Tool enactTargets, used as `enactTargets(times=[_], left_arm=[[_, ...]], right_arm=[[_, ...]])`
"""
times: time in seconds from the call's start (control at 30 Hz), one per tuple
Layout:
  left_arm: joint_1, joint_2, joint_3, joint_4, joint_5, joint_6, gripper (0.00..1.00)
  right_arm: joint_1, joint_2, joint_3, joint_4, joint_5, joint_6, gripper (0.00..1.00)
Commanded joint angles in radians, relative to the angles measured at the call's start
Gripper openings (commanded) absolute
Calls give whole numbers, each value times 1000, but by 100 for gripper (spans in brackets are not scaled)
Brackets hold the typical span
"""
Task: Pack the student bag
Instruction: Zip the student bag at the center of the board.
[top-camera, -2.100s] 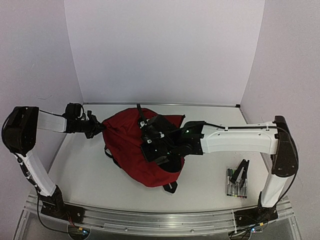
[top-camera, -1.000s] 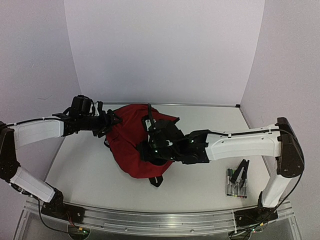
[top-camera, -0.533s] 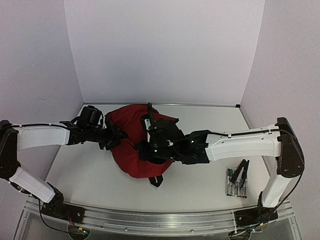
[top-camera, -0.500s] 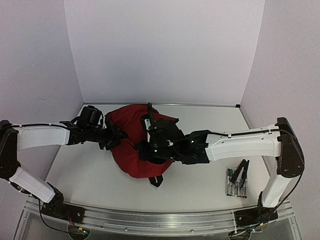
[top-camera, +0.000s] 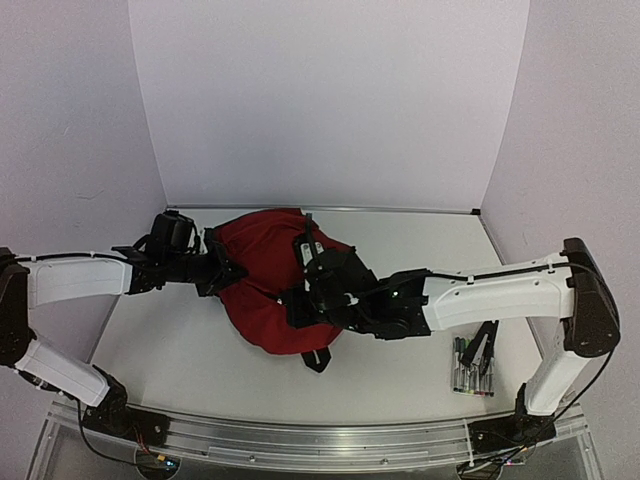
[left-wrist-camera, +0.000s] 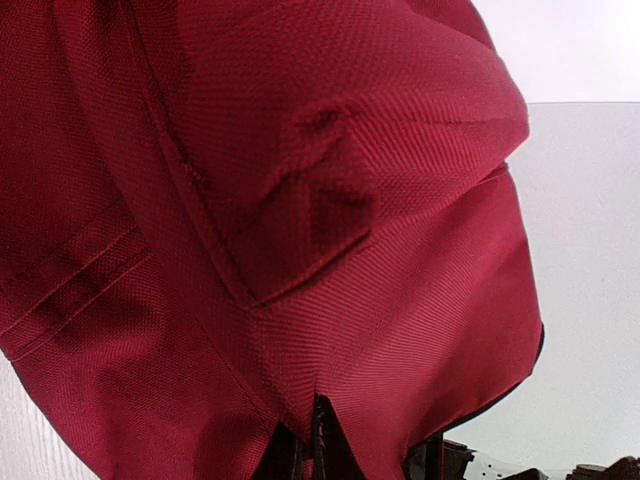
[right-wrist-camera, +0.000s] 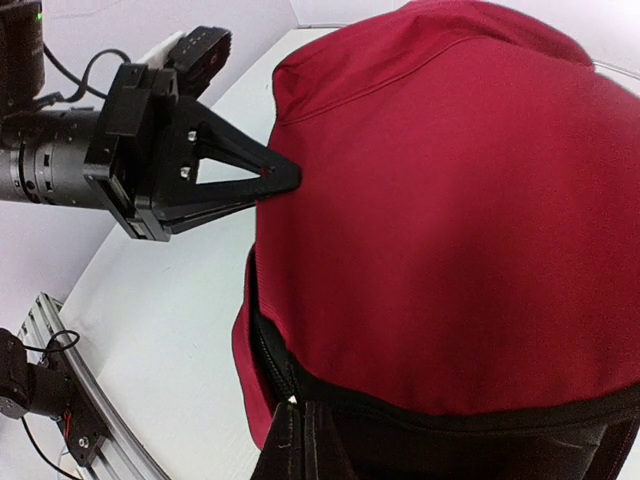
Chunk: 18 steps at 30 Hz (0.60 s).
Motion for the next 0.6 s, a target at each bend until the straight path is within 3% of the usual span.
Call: enactTargets(times=[0.0,0.27,0.5,0.57], left_arm=[[161,-44,-35,15,32,50,0],[362,-60,-14,-83,98,187,0],[373,-61,15,-56,279,279,0],[373,-74,1,-51,298,284,3]], right_arm=[[13,-119,-44,-46,134,47,0],[-54,-160,-115,-52,127,104,0],[-80,-127,-45,10,-89,-42,0],[-63,-89,1,13,-121,-82,5]])
